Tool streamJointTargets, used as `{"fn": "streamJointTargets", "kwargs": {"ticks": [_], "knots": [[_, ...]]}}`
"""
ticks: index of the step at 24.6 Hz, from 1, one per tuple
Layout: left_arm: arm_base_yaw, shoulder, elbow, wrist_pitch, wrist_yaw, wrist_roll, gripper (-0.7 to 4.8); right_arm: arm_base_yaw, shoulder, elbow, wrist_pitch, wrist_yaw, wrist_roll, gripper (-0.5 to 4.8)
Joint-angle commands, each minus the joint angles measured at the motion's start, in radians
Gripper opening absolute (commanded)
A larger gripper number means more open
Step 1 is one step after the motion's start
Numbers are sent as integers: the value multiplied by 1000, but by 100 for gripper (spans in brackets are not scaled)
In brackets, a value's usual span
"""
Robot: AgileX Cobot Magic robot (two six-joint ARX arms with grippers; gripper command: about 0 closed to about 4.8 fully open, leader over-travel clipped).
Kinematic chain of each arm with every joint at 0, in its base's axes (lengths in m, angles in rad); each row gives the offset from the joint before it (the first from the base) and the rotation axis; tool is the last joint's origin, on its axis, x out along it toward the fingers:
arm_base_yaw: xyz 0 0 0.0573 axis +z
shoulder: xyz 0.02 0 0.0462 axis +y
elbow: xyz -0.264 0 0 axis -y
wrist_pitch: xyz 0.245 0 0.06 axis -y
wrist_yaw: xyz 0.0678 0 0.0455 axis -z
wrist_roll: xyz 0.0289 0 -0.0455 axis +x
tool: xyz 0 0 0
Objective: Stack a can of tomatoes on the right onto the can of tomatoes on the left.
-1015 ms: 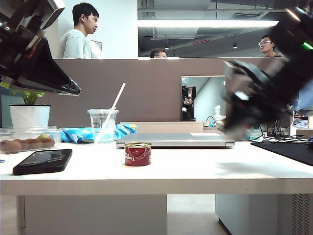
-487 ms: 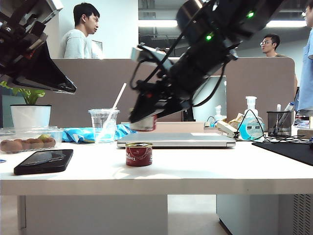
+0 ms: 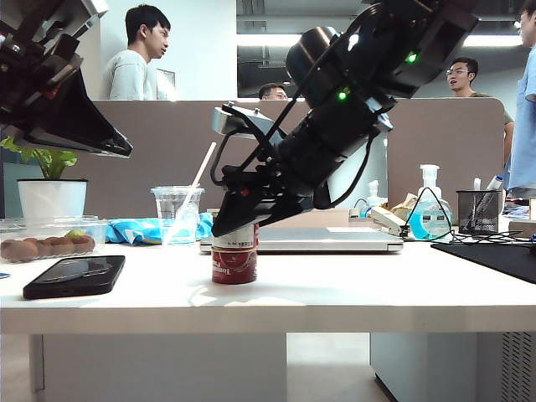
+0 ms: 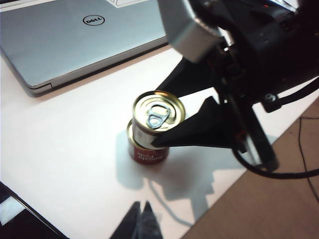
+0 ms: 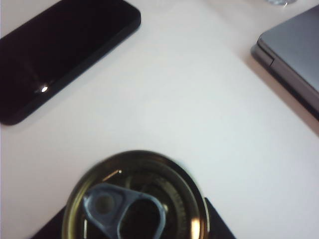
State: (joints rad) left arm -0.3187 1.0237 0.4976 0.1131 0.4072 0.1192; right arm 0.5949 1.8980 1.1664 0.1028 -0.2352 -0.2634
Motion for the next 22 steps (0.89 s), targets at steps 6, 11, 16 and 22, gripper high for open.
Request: {"fn": "streamJointTargets", "kwargs": {"ticks": [6, 11, 16, 22], "knots": [[0, -4, 3, 8, 1, 4, -5, -1, 16, 9, 56, 8, -3, 210], [0, -4, 3, 9, 0, 4, -5, -1, 17, 64, 50, 10, -3, 210], [0, -4, 3, 9, 0, 4, -5, -2, 24, 90, 23, 24, -3, 210], [0, -4, 3, 8, 1, 4, -5, -2, 57, 90, -9, 24, -3, 210]]}}
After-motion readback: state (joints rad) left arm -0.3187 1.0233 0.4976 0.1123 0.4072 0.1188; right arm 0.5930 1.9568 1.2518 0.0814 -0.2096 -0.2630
